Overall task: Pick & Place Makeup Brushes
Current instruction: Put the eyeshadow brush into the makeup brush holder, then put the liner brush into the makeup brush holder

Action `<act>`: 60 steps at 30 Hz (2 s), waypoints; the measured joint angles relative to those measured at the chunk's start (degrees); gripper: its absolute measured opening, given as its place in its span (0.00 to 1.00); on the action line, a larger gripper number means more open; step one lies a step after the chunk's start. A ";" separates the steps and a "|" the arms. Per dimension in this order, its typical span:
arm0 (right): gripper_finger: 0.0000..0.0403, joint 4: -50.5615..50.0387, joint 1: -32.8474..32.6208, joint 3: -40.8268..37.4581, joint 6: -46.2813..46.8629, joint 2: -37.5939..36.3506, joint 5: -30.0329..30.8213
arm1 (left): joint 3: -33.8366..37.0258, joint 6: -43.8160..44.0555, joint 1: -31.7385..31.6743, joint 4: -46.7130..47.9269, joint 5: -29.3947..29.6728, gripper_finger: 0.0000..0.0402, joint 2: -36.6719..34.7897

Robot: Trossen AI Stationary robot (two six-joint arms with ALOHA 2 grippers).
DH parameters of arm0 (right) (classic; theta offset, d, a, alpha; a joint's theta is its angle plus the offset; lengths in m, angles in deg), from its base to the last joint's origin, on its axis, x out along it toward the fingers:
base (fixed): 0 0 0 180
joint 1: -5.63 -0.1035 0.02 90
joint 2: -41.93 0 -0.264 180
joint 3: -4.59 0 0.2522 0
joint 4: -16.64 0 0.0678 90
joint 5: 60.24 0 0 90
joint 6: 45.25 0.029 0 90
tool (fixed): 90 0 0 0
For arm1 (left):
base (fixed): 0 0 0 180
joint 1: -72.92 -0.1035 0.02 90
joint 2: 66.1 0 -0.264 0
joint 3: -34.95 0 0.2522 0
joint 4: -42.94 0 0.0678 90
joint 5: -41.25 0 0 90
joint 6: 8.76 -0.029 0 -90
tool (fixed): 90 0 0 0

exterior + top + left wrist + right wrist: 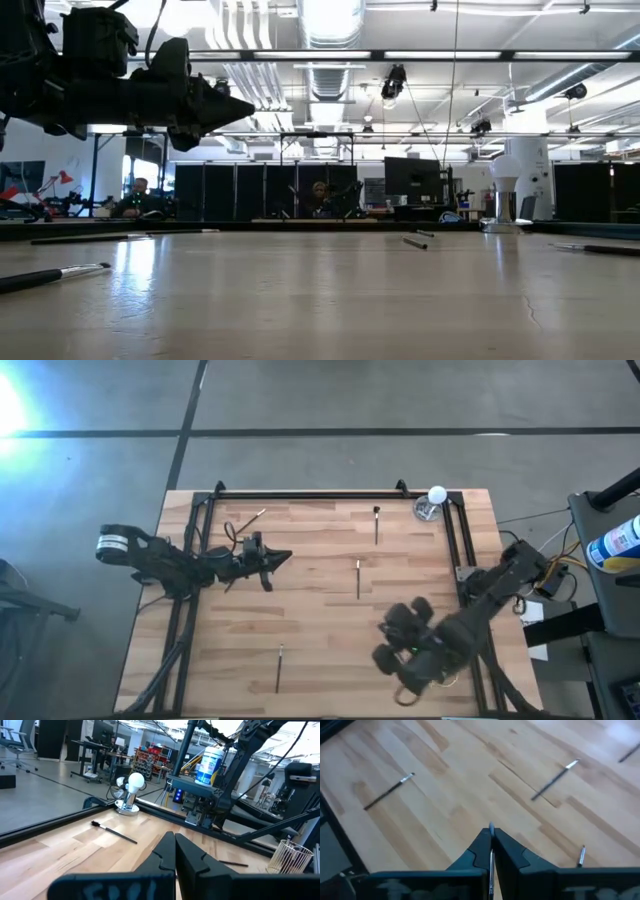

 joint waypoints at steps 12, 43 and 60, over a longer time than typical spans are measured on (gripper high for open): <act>0.02 -10.44 -16.19 -8.51 13.75 -6.39 6.90 | 0.00 -0.34 -0.02 0.09 0.00 0.00 0.00; 0.02 -6.54 -34.73 -18.22 26.92 1.80 12.02 | 0.00 -1.08 -0.01 6.06 0.02 0.00 0.02; 0.26 -6.84 -29.80 -16.45 23.44 -3.27 2.92 | 0.00 -3.18 -0.02 6.04 0.04 0.00 0.04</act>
